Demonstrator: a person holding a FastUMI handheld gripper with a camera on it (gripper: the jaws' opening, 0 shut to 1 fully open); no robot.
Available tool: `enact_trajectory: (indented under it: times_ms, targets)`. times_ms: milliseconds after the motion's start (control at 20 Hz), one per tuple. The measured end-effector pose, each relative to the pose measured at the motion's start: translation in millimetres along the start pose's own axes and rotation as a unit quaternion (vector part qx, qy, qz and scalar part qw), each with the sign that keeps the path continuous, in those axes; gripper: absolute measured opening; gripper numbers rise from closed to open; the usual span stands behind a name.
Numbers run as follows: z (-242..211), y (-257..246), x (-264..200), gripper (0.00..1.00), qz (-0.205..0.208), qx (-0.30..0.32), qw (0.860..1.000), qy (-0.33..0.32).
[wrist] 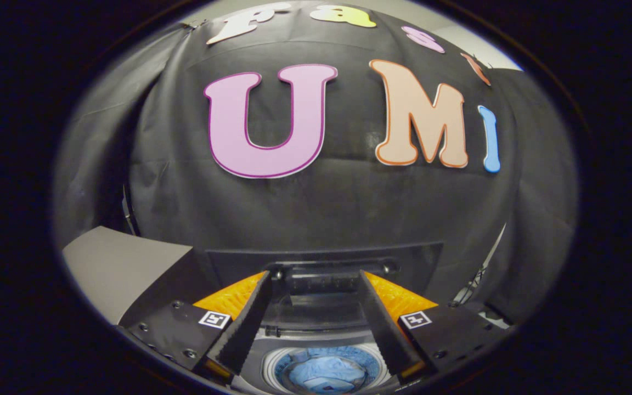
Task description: Put the clothes into the washing machine and then close the washing machine lid.
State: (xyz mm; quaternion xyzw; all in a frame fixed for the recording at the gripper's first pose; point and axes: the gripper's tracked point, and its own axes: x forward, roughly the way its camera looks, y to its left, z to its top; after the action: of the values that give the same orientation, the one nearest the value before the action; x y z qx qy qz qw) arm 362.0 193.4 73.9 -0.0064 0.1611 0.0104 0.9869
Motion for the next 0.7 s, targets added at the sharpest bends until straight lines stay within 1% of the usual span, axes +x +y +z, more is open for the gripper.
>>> enact_trajectory:
  times_ms: [200,350,550,600,700]
  targets:
    - [17,8,38,0.96,-0.001,-0.018,1.0,-0.015]
    - [26,14,63,0.97,0.0,-0.007,1.0,-0.021]
    - [18,18,90,0.97,-0.001,-0.002,1.0,-0.006]
    - [11,18,94,0.97,-0.001,-0.004,1.0,0.003]
    - [11,19,94,0.97,0.0,0.001,1.0,-0.005]
